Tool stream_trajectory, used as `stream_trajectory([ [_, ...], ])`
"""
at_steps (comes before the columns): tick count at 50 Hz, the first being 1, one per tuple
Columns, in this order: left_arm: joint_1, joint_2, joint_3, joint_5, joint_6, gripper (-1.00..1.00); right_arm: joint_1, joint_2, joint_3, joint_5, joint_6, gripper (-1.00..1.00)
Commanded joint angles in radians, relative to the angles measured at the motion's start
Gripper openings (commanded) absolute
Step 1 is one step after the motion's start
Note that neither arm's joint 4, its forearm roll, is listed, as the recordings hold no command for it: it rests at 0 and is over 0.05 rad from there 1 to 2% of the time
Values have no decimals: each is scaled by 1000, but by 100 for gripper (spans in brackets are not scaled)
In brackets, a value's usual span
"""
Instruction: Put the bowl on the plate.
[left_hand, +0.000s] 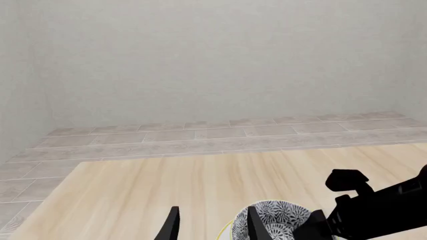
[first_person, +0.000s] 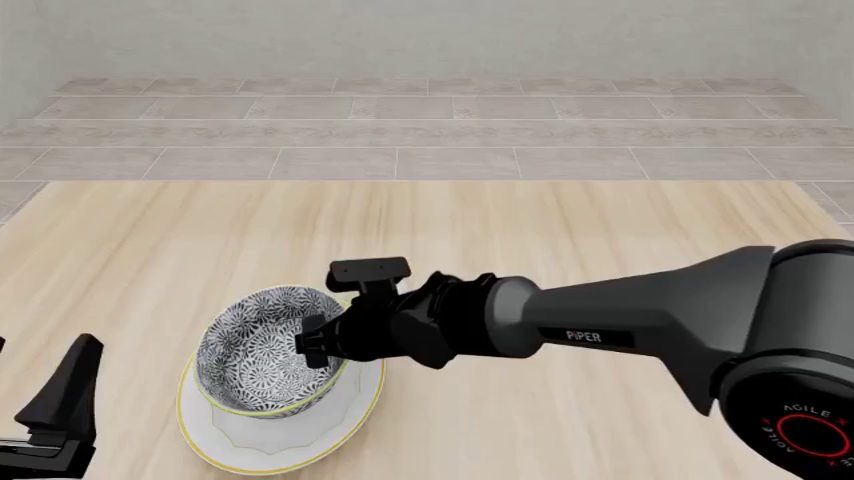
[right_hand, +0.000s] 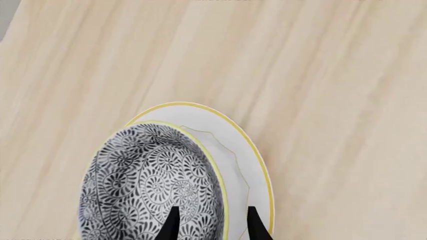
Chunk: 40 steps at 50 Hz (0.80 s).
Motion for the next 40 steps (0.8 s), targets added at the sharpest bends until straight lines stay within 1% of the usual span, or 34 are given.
stream_trajectory([
  [1, -1, 0, -1, 1, 1, 100, 2, -14, -1, 10, -7, 100],
  [21, -7, 0, 2, 2, 2, 100, 8, -65, 2, 38, -24, 100],
  [40, -20, 0, 7, 9, 6, 100, -13, -169, -13, 108, -72, 100],
])
